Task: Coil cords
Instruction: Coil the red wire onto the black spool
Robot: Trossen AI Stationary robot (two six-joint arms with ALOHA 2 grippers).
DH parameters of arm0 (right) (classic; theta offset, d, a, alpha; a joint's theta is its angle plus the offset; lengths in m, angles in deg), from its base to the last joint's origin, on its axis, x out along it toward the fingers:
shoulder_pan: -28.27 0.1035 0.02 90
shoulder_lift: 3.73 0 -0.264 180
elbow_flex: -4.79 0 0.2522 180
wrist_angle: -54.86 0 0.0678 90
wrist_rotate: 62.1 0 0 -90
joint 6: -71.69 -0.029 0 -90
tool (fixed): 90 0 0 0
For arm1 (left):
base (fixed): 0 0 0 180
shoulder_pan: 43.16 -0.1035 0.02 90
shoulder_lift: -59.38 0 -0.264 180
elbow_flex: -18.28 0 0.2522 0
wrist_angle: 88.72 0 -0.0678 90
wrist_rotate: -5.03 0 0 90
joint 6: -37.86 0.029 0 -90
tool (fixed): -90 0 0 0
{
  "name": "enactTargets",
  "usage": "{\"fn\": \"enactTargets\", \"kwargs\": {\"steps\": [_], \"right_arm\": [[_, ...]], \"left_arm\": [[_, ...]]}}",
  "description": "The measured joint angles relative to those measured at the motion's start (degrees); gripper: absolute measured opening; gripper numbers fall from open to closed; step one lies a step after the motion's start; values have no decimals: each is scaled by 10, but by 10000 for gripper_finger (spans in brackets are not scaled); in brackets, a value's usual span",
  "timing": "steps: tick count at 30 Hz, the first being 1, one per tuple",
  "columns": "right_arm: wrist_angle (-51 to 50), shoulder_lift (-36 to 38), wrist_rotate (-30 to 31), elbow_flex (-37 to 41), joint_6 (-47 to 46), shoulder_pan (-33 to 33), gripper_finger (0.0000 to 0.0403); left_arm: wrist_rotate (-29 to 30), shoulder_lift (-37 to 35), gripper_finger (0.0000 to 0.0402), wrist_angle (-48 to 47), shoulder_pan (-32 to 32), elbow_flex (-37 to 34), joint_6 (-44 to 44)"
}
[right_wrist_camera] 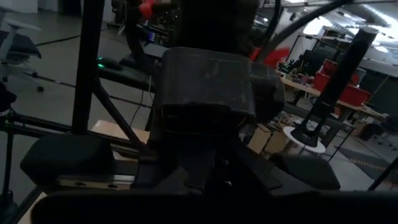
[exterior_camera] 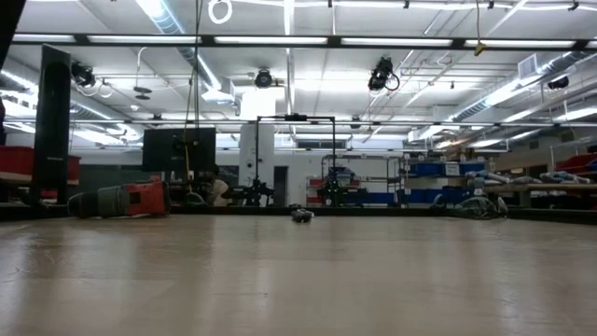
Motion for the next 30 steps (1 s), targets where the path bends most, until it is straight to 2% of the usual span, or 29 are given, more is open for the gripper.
{"fn": "enactTargets", "kwargs": {"steps": [5, 11, 19, 26, 30], "right_arm": [[-2, 0, 1, 1, 7, 3, 57], [-3, -1, 19, 2, 13, 11, 56], [1, -2, 19, 2, 21, 15, 59], [31, 2, 21, 0, 38, 17, 60], [40, -1, 25, 1, 52, 19, 60]], "left_arm": [[-49, -9, 0, 109, -10, -68, 12], [-81, -26, 0, 227, -23, -157, -3], [-98, -30, 0, 336, -28, -219, 1], [-119, -25, 0, 437, -40, -302, -22], [-119, -29, 0, 529, -46, -351, -46]]}}
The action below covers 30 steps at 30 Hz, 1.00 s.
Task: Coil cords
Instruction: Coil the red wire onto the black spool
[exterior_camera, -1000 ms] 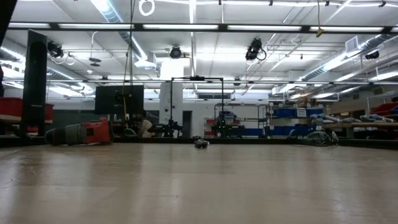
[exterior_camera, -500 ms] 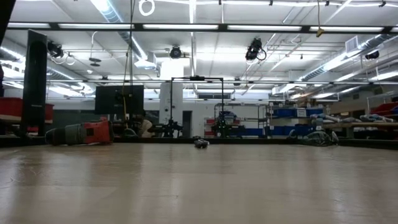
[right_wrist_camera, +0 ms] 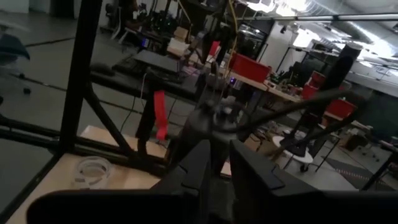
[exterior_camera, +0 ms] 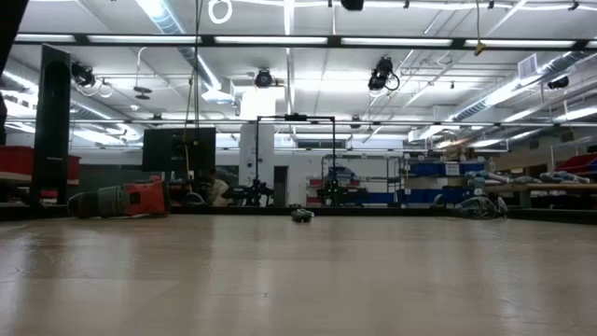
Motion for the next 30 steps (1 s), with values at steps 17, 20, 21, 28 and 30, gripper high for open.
{"fn": "enactTargets", "kwargs": {"steps": [17, 20, 21, 28, 30], "right_arm": [[-45, 1, 22, 0, -31, 0, 60], [-89, 0, -11, 0, -67, 0, 59], [-102, -2, -12, 0, -82, 0, 59], [-162, -11, 0, 0, -139, 0, 55], [-160, -11, 1, 0, -141, 0, 54]], "left_arm": [[16, 1, 0, 164, -7, -128, -69], [23, 1, 0, 154, -7, -135, -94], [25, 1, 0, 143, -7, -135, -106], [59, -8, 0, 4, -7, -135, -214], [59, -9, 0, -32, -7, -135, -248]]}}
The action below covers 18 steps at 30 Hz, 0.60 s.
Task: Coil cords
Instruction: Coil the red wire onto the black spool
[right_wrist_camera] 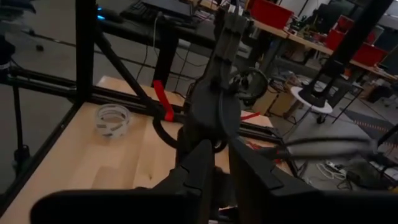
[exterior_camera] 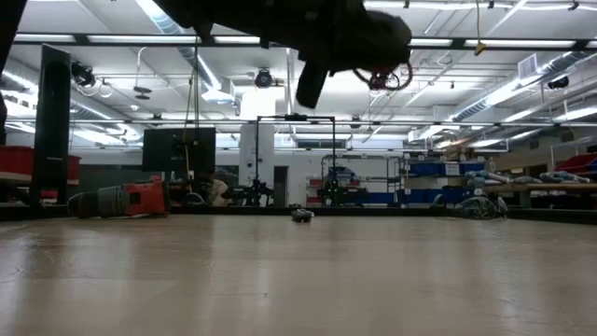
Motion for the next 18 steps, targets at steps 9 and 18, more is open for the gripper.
{"fn": "enactTargets", "kwargs": {"steps": [9, 18], "right_arm": [[11, 0, 1, 0, 4, 2, 52], [17, 0, 3, 0, 30, 10, 52]], "left_arm": [[-170, -1, 0, -17, -13, -28, -187], [-176, 11, 0, 229, -34, -175, -303]]}}
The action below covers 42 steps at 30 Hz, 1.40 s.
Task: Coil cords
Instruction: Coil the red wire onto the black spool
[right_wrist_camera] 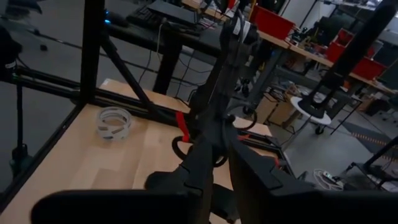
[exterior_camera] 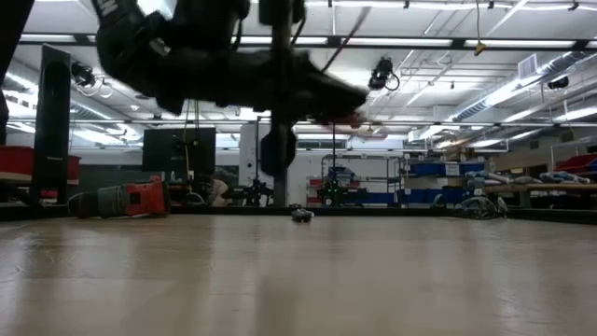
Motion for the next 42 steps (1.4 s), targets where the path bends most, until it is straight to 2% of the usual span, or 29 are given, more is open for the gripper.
{"fn": "enactTargets", "kwargs": {"steps": [5, 14, 17, 24, 30, 32, 38, 42], "right_arm": [[1, 0, 0, 0, 5, 0, 52], [8, 0, 0, 0, 12, -1, 52], [-5, 0, -5, 0, -19, -1, 52], [-130, -18, -66, 0, -158, -22, 52], [-134, -94, -93, 34, -165, -31, 53], [-137, -126, -68, 38, -162, -37, 57], [-138, -222, 77, 48, -121, -44, 68], [-137, -283, 144, 55, -76, -39, 71]], "left_arm": [[-2, 9, 0, 63, -4, -68, -64], [-46, 44, 0, 79, -5, -105, -172], [-46, 53, 0, 87, -5, -105, -183], [-27, 57, 0, 125, -10, -106, -186], [-15, 59, 0, 163, -15, -106, -170], [-15, 59, 0, 168, -14, -106, -167], [-15, 58, 0, 204, -11, -106, -153], [-28, 58, 0, 243, -10, -106, -143]]}}
